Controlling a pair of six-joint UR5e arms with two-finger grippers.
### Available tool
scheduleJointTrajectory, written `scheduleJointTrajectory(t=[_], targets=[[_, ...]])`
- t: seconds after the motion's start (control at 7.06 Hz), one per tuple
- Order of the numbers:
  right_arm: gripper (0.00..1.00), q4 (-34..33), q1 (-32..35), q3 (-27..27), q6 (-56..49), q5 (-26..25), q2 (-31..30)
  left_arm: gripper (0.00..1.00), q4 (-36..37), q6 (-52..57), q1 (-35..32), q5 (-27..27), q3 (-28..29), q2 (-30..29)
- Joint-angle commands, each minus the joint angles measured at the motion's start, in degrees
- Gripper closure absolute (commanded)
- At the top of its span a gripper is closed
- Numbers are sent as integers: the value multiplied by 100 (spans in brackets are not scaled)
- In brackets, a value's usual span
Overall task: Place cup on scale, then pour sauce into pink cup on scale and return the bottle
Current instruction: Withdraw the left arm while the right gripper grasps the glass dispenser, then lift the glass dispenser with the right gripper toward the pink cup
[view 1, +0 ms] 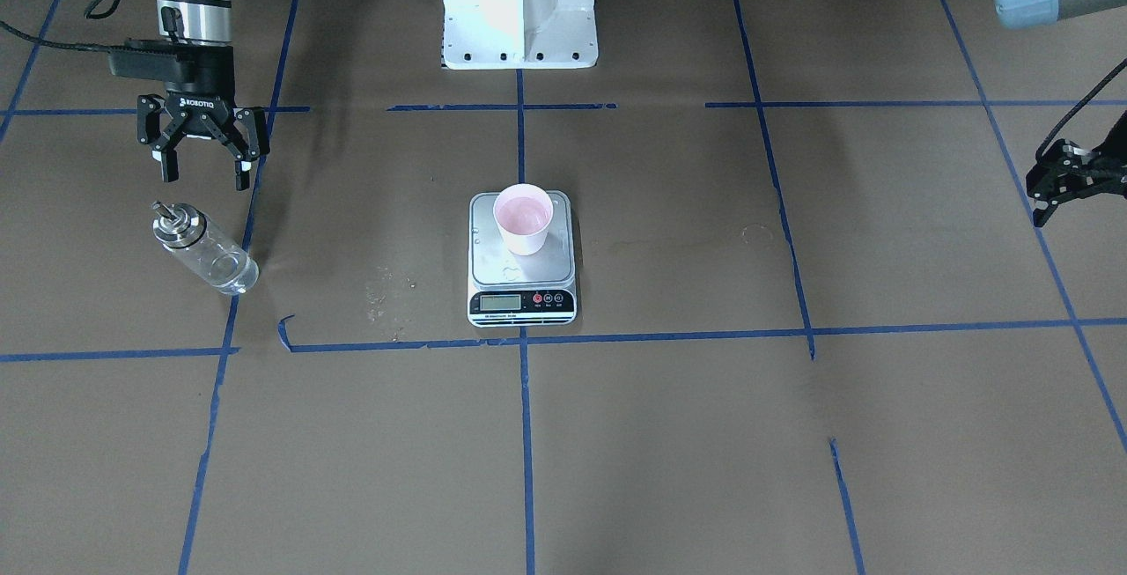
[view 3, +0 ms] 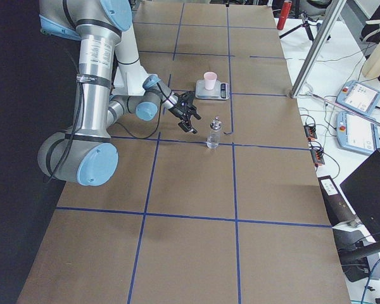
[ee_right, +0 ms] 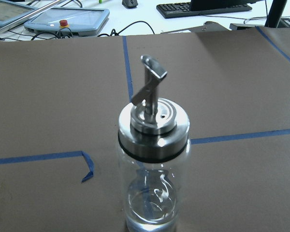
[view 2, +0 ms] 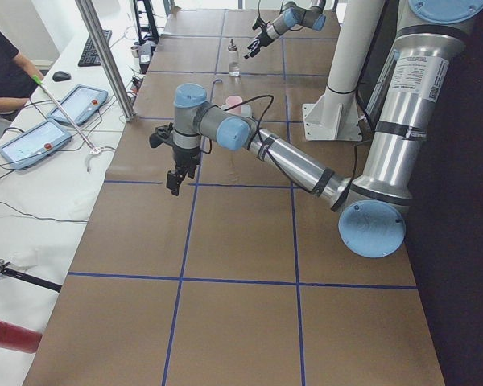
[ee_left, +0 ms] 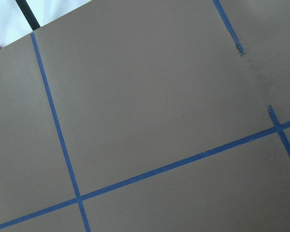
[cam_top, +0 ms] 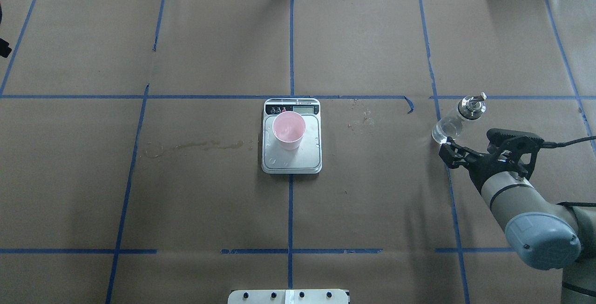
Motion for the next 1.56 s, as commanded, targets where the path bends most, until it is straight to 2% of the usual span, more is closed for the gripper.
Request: scheduleJointTrajectory(t=[0.0,0.57,0.85,1.13,1.27,1.42], targets=[[0,88,-6,-555,-131,-535,356,0,-149,14,-3,7,119,46],[0,88,46,-1065,-202,-871,630,0,-176,-3,-12,16,172,37],[0,88,222,-1145,-378,-916,656,0,-176,-3,-12,16,181,28],[0,97,424,-1670,-387,-916,1189,0,-176,-3,-12,16,181,11],[0,149,477,-1734,-387,-907,1201,0,-176,-12,-12,16,181,-16],[47,681,521,-1917,-509,-890,1210,0,-176,-21,-12,16,181,-33]])
